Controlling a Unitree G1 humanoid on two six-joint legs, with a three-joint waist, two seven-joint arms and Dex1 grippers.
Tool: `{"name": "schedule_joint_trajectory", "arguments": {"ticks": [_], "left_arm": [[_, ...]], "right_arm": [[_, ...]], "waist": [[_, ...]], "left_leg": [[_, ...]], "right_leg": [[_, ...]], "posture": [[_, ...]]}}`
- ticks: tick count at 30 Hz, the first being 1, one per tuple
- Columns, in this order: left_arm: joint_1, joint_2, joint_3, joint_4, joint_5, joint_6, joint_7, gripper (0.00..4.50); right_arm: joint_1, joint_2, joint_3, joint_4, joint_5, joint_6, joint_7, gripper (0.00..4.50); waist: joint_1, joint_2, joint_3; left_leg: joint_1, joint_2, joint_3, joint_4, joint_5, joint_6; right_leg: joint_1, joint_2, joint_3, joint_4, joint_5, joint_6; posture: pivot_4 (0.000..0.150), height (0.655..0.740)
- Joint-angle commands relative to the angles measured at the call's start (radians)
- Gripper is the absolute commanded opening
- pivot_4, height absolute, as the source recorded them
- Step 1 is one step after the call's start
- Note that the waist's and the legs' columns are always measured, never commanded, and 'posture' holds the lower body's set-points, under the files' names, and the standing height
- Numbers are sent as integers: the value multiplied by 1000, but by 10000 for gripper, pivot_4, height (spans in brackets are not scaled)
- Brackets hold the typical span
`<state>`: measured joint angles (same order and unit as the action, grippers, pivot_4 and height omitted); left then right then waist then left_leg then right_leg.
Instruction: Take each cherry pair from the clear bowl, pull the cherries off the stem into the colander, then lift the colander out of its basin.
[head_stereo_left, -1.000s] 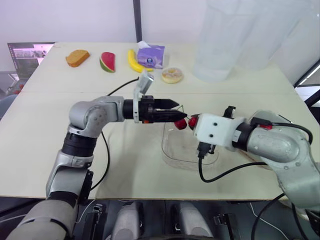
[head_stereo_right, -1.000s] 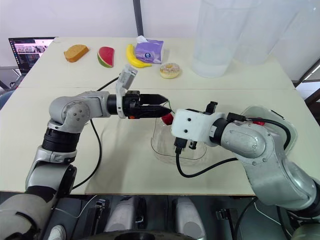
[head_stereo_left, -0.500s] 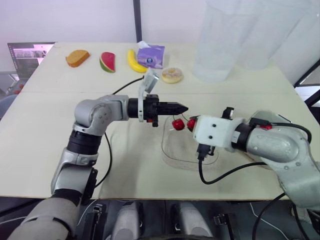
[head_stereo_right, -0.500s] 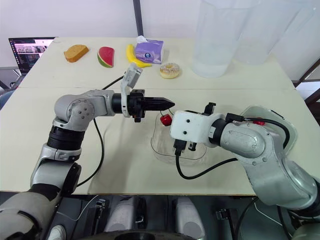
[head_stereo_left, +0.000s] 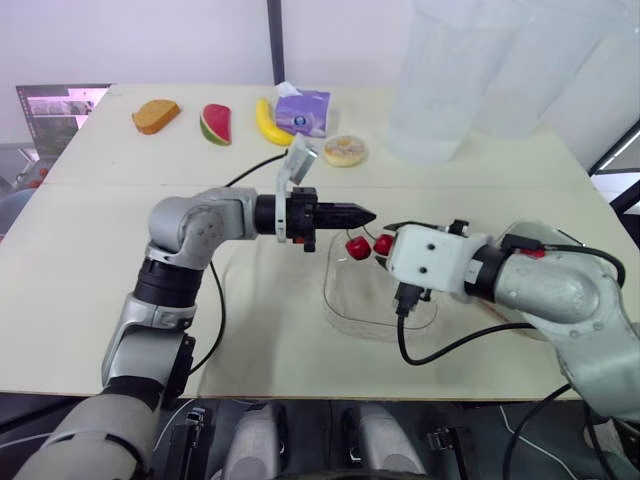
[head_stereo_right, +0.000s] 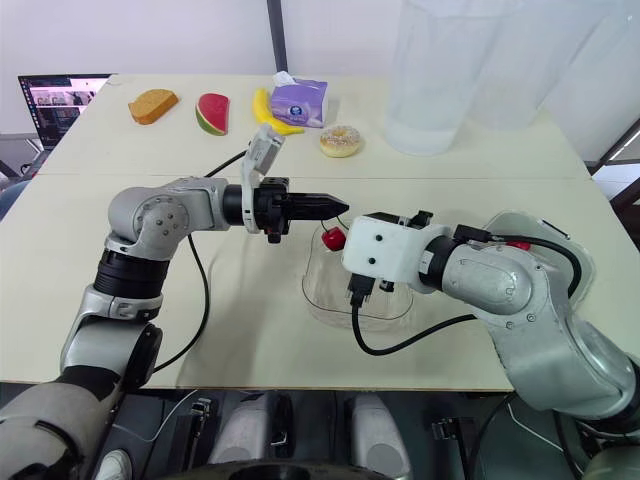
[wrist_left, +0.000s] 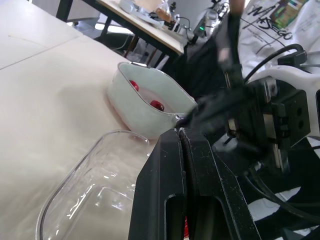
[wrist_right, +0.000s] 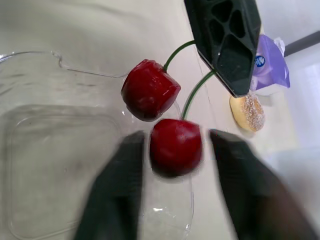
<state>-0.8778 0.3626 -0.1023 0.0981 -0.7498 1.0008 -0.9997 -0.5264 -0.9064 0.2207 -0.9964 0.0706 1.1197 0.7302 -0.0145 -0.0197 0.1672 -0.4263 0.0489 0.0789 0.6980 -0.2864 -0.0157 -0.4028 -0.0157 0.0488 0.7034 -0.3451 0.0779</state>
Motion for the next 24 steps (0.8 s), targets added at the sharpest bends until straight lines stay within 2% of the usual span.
{"name": "schedule_joint_trajectory", "arguments": {"ticks": [1,7,10,15,24], "left_arm": [[-41,30,12,-33,19,-43,-33,0],[-66,164,-34,-129,91,-208,-221,0],[-72,206,-42,-154,110,-249,-273,0],[-44,279,-53,-225,146,-343,-363,0],[-21,260,-46,-249,166,-378,-325,0]], "right_arm": [[-42,95,-195,-7,136,160,57,29839],[-146,173,-488,73,421,416,243,29839],[-180,194,-559,111,513,490,267,29839],[-229,232,-580,204,628,495,232,29839],[-276,334,-487,241,722,479,88,29839]], "waist": [[-1,0,0],[0,0,0],[2,0,0],[-2,0,0],[-2,0,0]], "left_leg": [[0,0,0,0,0,0],[0,0,0,-1,0,0],[0,0,0,-1,0,0],[0,0,0,-1,-3,5],[0,0,0,-1,-3,6]], "right_leg": [[0,0,0,0,0,0],[0,1,0,0,0,0],[0,0,0,0,0,0],[0,0,0,-1,0,0],[0,0,0,-1,0,0]], "posture": [[1500,7400],[1500,7400],[1500,7400],[1500,7400],[1500,7400]]}}
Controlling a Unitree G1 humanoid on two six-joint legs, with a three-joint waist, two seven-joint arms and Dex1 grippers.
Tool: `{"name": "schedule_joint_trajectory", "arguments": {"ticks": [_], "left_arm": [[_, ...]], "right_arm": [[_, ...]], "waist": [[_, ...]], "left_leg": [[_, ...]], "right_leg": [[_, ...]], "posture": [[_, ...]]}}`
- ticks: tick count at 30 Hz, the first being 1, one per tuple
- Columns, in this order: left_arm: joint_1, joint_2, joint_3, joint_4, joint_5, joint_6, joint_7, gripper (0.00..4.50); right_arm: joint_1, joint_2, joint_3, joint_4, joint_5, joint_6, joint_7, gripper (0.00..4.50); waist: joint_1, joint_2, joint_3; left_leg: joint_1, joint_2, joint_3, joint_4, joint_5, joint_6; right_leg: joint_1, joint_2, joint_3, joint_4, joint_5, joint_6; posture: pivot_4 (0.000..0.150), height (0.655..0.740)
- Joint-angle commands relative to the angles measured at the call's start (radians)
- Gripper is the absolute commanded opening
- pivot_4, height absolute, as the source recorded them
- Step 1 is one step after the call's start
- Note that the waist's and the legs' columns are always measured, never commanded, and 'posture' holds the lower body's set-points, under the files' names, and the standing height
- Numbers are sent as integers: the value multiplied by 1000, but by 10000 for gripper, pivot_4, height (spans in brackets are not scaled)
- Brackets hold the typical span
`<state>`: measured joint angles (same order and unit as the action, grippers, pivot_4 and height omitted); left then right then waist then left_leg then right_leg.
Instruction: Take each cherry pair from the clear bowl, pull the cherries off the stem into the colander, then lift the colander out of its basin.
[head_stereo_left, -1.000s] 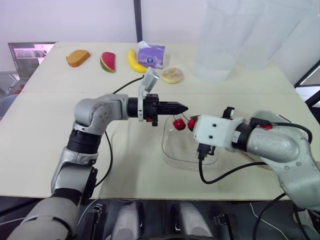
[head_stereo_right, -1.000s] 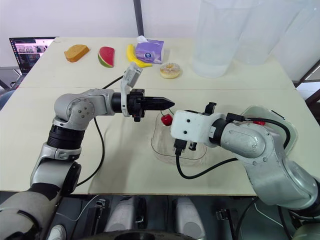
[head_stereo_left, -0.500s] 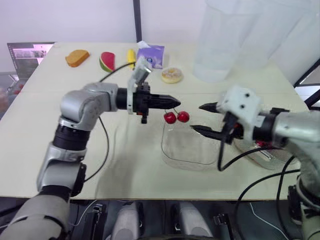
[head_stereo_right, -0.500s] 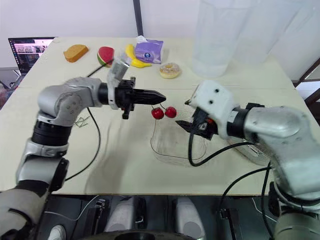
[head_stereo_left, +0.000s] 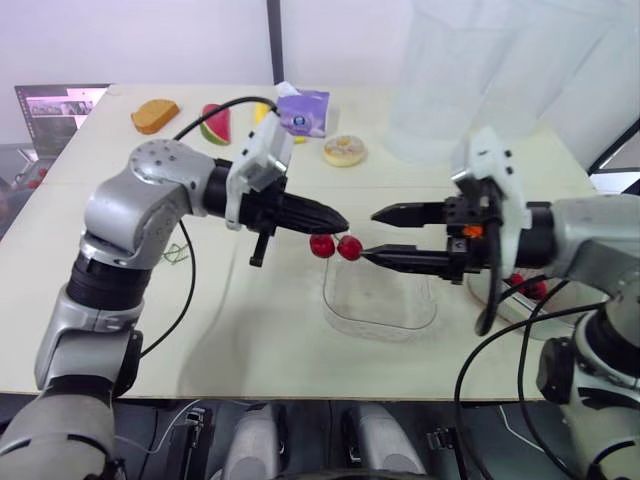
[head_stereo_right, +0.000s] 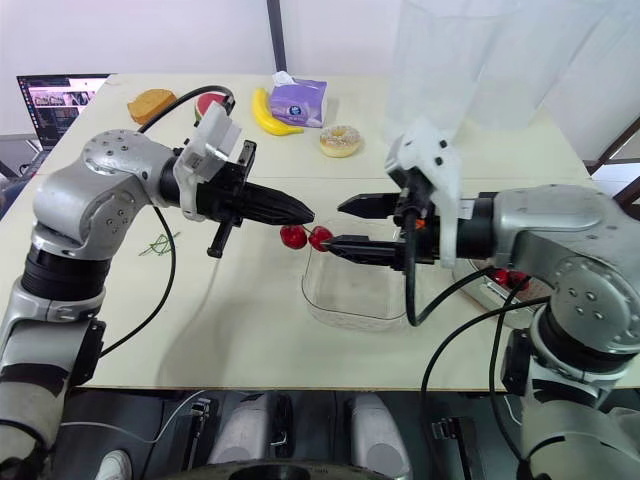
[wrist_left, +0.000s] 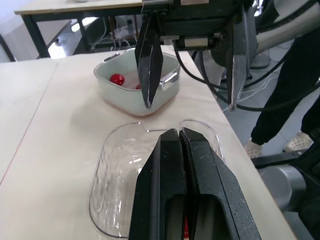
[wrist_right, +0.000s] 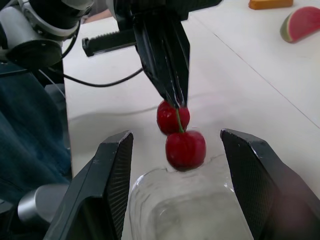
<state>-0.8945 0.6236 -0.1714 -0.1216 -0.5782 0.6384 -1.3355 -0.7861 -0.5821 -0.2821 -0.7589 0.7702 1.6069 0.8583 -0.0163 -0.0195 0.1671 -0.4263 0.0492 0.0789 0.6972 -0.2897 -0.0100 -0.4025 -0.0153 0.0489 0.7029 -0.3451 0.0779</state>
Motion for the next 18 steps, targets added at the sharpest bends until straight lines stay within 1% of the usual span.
{"name": "schedule_joint_trajectory", "arguments": {"ticks": [1,6,10,18], "left_arm": [[-4,-3,24,-30,-6,-14,14,0],[1,-11,24,-30,-11,-16,21,0],[4,-13,29,-37,-25,-9,17,0],[4,-17,33,-46,-39,0,24,0]], "right_arm": [[-13,11,26,6,26,-17,-52,29839],[-7,15,66,38,48,-55,-98,29839],[13,-6,111,70,47,-108,-123,29839],[46,-44,153,98,55,-184,-151,29839]], "waist": [[0,0,0],[-1,0,0],[-1,0,0],[-1,0,0]], "left_leg": [[0,0,0,0,0,0],[0,0,0,0,0,0],[0,0,0,0,0,0],[0,0,0,0,0,0]], "right_leg": [[0,0,0,0,0,0],[0,0,0,0,0,0],[0,0,0,0,0,0],[0,0,0,0,0,0]], "posture": [[1500,7400],[1500,7400],[1500,7400],[1500,7400]]}}
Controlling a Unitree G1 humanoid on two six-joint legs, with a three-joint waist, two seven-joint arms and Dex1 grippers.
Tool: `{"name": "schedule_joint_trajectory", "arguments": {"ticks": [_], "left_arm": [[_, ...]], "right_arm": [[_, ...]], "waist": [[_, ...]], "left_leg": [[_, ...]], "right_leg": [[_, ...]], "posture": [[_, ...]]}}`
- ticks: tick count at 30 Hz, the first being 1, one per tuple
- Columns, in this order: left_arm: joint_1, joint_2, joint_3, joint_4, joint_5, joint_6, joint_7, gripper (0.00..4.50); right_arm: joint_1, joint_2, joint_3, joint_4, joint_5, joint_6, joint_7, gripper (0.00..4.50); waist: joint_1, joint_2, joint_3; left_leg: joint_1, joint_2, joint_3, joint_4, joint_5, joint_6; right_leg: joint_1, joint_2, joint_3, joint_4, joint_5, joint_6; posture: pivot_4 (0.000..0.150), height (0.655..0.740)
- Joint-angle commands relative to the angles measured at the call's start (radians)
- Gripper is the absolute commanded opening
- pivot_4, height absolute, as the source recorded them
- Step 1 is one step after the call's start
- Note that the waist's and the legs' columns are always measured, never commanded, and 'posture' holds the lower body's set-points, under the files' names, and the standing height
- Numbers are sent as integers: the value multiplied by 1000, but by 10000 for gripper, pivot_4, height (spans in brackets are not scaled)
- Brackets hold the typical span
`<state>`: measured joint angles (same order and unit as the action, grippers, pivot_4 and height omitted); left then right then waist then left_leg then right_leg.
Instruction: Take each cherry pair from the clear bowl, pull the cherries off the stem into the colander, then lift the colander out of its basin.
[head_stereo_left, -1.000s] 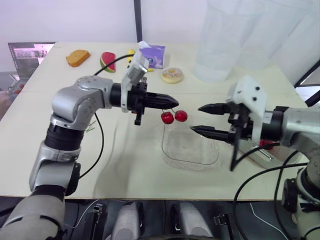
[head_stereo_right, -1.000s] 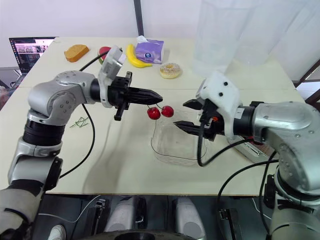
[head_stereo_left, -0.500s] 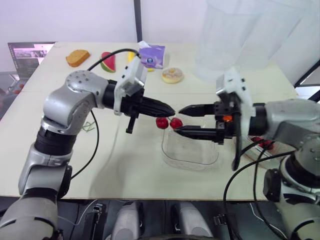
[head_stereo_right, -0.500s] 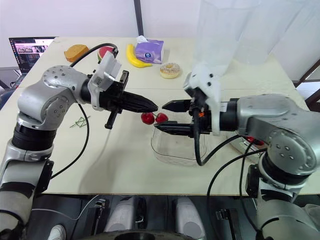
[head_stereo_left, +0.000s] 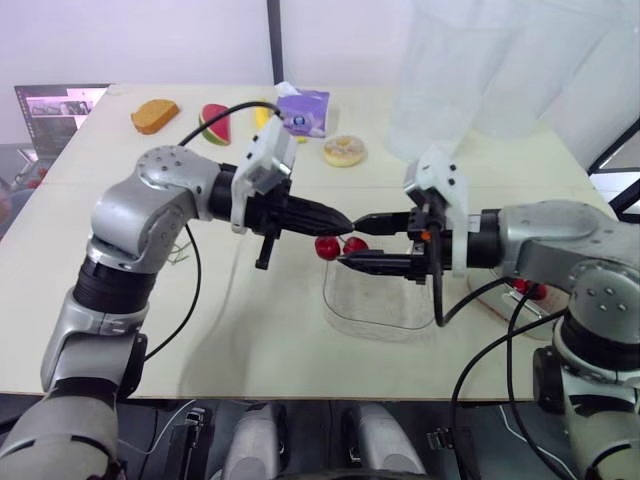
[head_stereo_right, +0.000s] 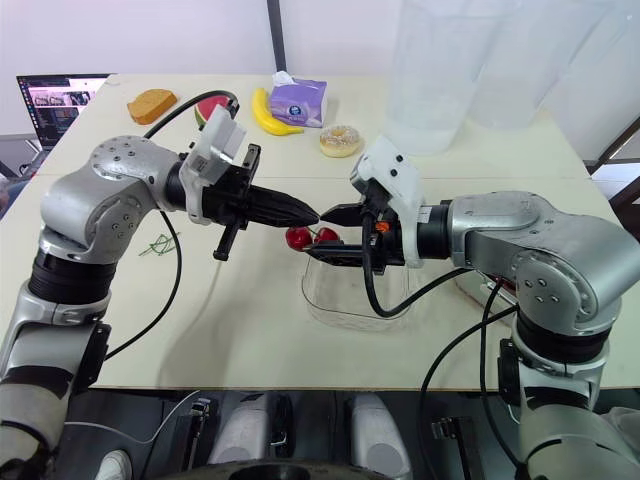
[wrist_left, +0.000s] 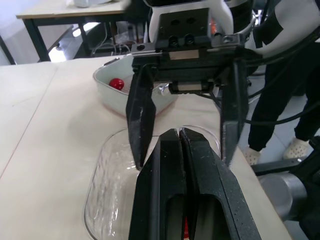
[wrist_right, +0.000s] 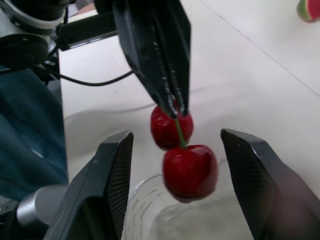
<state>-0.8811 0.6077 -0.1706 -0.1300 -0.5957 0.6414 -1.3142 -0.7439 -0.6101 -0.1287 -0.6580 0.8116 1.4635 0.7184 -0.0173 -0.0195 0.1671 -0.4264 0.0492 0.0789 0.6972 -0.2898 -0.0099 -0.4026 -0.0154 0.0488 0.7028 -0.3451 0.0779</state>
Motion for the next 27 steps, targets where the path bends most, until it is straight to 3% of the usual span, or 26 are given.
{"name": "schedule_joint_trajectory", "arguments": {"ticks": [1,9,12,15,17,27], "left_arm": [[-10,-1,32,-39,-24,-2,4,0],[-9,-1,33,-40,-33,6,9,0],[-10,0,33,-39,-36,7,12,0],[-13,-1,34,-38,-43,11,18,0],[-16,-4,37,-36,-47,15,23,0],[-22,-8,50,-31,-55,33,35,0]], "right_arm": [[9,-22,6,0,9,-51,-15,29839],[27,-30,20,4,35,-83,-40,29839],[28,-32,22,4,49,-87,-52,21938],[34,-37,25,3,58,-94,-64,7602],[38,-40,28,1,63,-97,-69,3924],[125,-120,51,-41,97,-123,-69,2608]], "waist": [[0,0,0],[0,0,0],[0,0,0],[0,0,0],[0,0,0],[1,0,0]], "left_leg": [[0,0,0,0,0,0],[0,0,0,0,0,0],[0,0,0,0,0,0],[0,0,0,0,0,0],[0,0,0,0,0,0],[0,0,0,0,0,0]], "right_leg": [[0,0,0,0,0,0],[0,0,0,0,0,0],[0,0,0,0,0,0],[0,0,0,0,0,0],[0,0,0,0,0,0],[0,0,0,0,0,0]], "posture": [[1500,7400],[1500,7400],[1500,7400],[1500,7400],[1500,7400],[1500,7400]]}}
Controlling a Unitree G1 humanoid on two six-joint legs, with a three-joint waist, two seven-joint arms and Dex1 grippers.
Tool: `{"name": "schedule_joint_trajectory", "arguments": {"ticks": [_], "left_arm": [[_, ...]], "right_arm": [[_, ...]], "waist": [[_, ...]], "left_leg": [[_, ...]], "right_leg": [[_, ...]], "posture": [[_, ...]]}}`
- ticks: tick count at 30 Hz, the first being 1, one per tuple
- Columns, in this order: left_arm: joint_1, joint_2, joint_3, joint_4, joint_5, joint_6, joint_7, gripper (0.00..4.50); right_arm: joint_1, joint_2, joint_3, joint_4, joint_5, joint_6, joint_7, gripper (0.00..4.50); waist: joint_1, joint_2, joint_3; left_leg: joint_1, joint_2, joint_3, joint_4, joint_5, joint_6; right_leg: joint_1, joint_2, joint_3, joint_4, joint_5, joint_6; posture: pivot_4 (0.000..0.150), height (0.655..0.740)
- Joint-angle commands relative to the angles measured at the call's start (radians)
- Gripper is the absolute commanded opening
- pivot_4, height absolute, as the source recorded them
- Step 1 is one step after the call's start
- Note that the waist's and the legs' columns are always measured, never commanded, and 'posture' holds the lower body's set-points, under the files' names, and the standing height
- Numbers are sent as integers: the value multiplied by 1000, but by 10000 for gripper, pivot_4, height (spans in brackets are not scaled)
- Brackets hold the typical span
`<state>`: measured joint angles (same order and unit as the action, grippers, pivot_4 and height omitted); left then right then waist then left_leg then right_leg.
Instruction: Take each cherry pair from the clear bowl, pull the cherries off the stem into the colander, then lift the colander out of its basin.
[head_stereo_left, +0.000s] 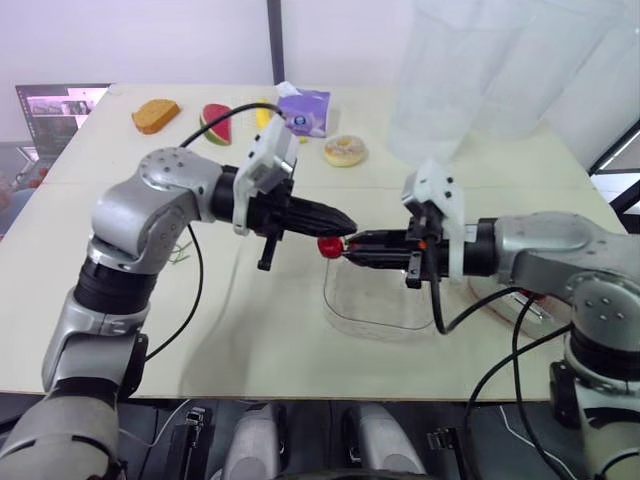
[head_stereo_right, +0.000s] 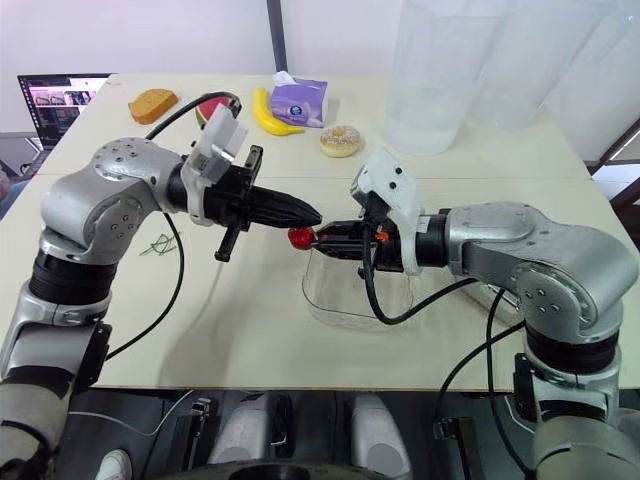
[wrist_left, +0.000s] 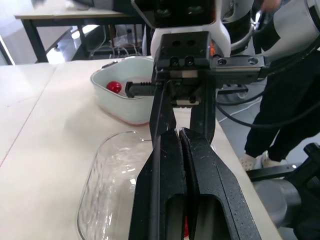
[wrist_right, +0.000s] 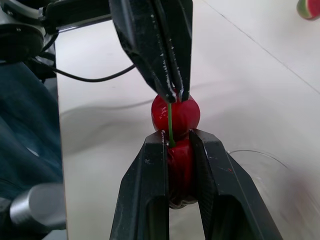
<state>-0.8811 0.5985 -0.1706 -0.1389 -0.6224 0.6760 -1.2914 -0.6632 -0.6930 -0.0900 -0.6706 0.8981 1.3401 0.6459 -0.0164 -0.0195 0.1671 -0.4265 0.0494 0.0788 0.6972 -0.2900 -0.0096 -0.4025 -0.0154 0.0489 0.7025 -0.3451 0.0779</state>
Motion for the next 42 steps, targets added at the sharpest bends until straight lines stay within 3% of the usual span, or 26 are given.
{"name": "schedule_joint_trajectory", "arguments": {"ticks": [1,12,17,22,25,27,29,37,42], "left_arm": [[-22,-1,53,-23,-30,3,14,0],[-16,-7,59,-42,-44,25,29,0],[-8,-4,61,-52,-47,33,30,0],[-1,1,64,-64,-54,45,32,0],[4,2,64,-67,-58,45,36,0],[3,1,63,-61,-59,43,36,0],[-1,5,66,-45,-58,37,27,0],[-4,-1,63,-35,-62,38,22,0],[-8,-5,61,-28,-60,35,17,0]], "right_arm": [[57,-47,14,-32,12,-5,4,2608],[153,-98,11,-39,28,-53,-23,2608],[108,-99,-145,-30,191,-33,-55,2608],[115,-205,-377,29,392,-30,-139,2608],[236,-301,-531,73,319,-19,-166,2608],[437,-351,-632,97,152,-28,-181,2608],[551,-333,-731,134,96,-20,-217,2608],[741,-262,-737,107,-14,-71,-248,2608],[746,-235,-722,119,-64,-100,-268,24420]], "waist": [[1,0,0],[0,0,0],[1,0,0],[4,0,0],[6,0,0],[12,0,0],[10,-1,0],[-2,1,-1],[4,1,-1]], "left_leg": [[0,0,0,0,0,0],[0,0,0,0,0,0],[0,0,0,0,0,0],[0,0,-1,0,0,1],[0,0,-1,0,-1,1],[0,0,-1,0,-1,1],[1,0,-2,0,-1,1],[4,1,-2,-2,2,-3],[4,0,-1,-2,2,-4]], "right_leg": [[0,0,0,0,0,0],[0,0,0,0,0,0],[0,0,0,0,0,0],[2,0,-1,-2,0,0],[3,-1,-1,-3,0,0],[4,0,-1,-4,0,0],[6,1,0,-5,0,1],[6,6,3,-3,0,1],[6,5,3,-4,0,1]], "posture": [[1500,7400],[1500,7400],[1500,7400],[1500,7400],[1500,7400],[1500,7400],[1500,7400],[1500,7400],[1500,7400]]}}
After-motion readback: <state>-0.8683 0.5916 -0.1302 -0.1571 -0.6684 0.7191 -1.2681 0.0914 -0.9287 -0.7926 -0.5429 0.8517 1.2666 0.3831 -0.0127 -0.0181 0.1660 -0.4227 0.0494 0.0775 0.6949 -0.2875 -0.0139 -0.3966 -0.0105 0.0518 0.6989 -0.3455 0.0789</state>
